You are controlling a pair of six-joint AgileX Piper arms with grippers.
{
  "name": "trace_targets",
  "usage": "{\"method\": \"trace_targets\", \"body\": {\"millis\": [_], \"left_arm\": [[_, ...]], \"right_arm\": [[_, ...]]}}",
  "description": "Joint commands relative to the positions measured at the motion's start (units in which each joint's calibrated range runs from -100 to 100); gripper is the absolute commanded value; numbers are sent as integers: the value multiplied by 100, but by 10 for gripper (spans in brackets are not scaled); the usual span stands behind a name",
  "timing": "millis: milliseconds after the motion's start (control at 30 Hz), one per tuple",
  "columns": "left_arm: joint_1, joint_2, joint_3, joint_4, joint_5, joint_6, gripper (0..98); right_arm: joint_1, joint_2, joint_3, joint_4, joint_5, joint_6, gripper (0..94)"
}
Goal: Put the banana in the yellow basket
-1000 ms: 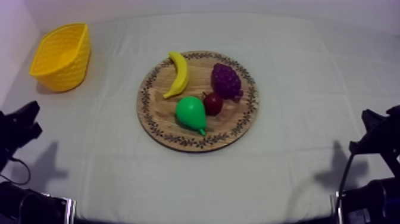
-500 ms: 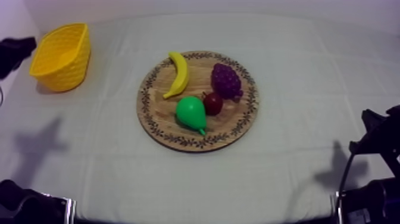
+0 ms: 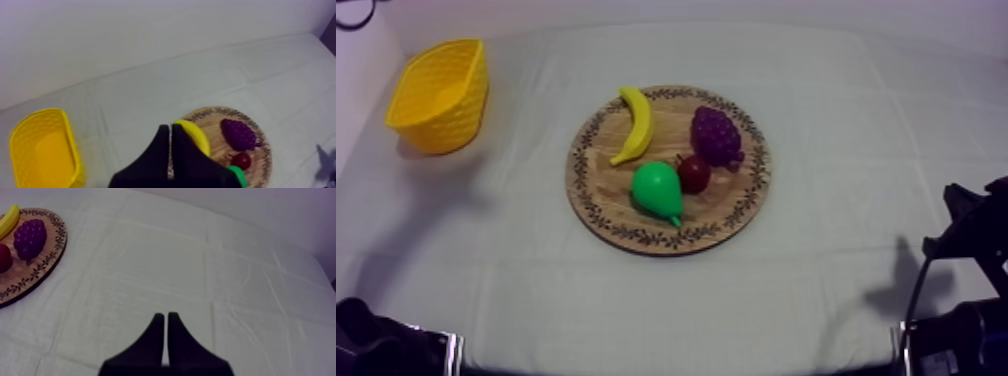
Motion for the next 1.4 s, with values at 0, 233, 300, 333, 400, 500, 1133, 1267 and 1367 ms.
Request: {"method": "trace_targets", "body": {"millis": [0,233,300,333,400,500,1133,1267,1367], "left_arm": [[94,396,-434,-6,150,142,0],[559,1388,-1115,-294,512,699,0],[663,1663,-1299,-361,606,790,0],[701,1803,-1393,-380,665,827,0],[759,2082,-1587,-407,799,907,0],[861,2497,-1860,-483,996,1122,0],[1188,4146,-2969,-894,2581,2323,0],[1204,4392,-3211,-985,2892,2349,0],[1214,4543,-3400,-1049,3164,2335,0]], "right_arm": [[1,4,-3,3,1,-1,6],[1,4,-3,3,1,-2,6],[1,4,-3,3,1,-2,6],[1,4,-3,3,1,-2,6],[1,4,-3,3,1,-2,6],[1,4,-3,3,1,-2,6],[9,4,-3,3,1,-2,6],[9,4,-3,3,1,-2,6],[9,4,-3,3,1,-2,6]]}}
